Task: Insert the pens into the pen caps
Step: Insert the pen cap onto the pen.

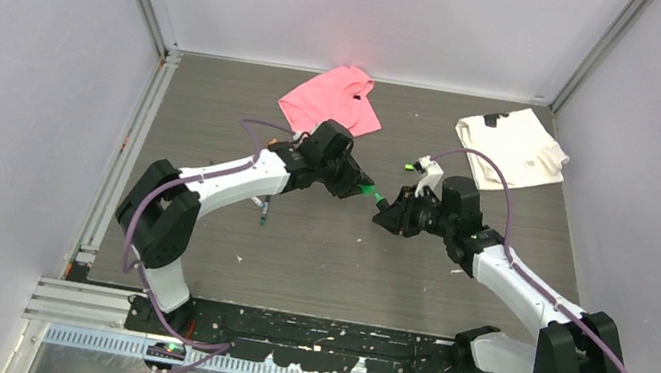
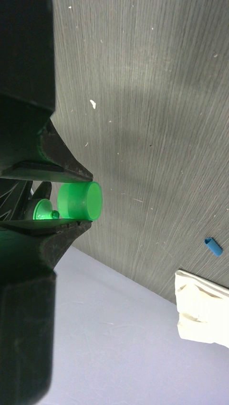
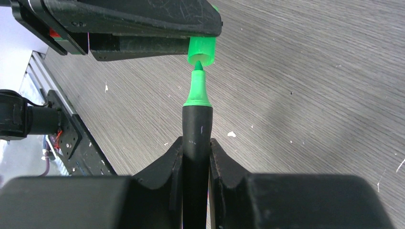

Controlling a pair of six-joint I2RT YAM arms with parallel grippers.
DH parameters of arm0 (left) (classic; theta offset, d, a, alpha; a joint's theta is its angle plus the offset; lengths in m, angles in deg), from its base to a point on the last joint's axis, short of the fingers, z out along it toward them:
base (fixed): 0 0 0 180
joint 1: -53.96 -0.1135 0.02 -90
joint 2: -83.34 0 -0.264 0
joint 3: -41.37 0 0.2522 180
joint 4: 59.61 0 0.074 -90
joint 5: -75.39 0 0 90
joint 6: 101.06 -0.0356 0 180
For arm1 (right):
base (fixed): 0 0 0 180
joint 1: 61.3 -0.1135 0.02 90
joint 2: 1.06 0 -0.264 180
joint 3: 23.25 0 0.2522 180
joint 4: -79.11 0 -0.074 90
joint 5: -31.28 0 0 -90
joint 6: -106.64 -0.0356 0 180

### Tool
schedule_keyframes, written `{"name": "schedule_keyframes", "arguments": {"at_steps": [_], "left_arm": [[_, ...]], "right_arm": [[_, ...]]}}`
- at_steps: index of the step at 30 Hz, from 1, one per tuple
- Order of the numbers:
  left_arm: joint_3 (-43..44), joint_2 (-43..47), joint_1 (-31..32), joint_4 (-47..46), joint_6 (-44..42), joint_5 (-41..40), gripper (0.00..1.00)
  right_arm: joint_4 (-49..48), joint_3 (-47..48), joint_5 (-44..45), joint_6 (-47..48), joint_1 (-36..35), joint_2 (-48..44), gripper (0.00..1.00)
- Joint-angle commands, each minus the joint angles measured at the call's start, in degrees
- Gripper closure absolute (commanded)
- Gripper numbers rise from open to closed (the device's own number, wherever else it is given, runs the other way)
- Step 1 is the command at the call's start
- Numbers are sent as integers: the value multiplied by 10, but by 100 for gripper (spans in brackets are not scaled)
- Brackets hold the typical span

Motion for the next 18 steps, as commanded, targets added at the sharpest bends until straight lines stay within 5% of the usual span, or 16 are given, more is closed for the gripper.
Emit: {"name": "schedule_keyframes", "arguments": {"at_steps": [1,18], "left_arm": [[6,27,6,-28,0,0,99],[-9,39,9,-30,7,-10,99]], "right_arm": [[-37,5,9,-12,-10,-2,99],[-35,16,10,-16,-19,9,99]]}}
